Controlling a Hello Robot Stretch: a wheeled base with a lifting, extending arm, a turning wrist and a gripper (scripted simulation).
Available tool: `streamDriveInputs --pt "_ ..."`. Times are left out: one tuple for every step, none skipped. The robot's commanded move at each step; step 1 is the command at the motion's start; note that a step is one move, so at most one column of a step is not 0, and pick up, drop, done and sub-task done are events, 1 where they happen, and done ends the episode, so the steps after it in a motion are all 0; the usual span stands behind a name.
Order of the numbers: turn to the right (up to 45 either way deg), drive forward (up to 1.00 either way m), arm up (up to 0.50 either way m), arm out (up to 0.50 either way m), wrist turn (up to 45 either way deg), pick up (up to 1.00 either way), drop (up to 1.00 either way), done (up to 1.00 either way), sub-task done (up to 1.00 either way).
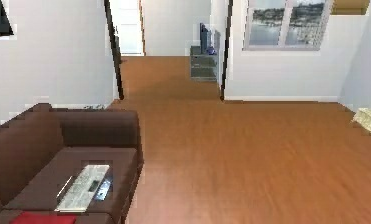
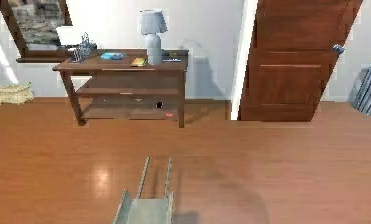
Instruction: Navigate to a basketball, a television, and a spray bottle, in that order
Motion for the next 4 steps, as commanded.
streamDriveInputs --pt "0.0 1.0 0.0 0.0 0.0 0.0 0.0 0.0 0.0" --pt "0.0 1.0 0.0 0.0 0.0 0.0 0.0 0.0 0.0" --pt "0.0 1.0 0.0 0.0 0.0 0.0 0.0 0.0 0.0" --pt "3.0 0.0 0.0 0.0 0.0 0.0 0.0 0.0 0.0"
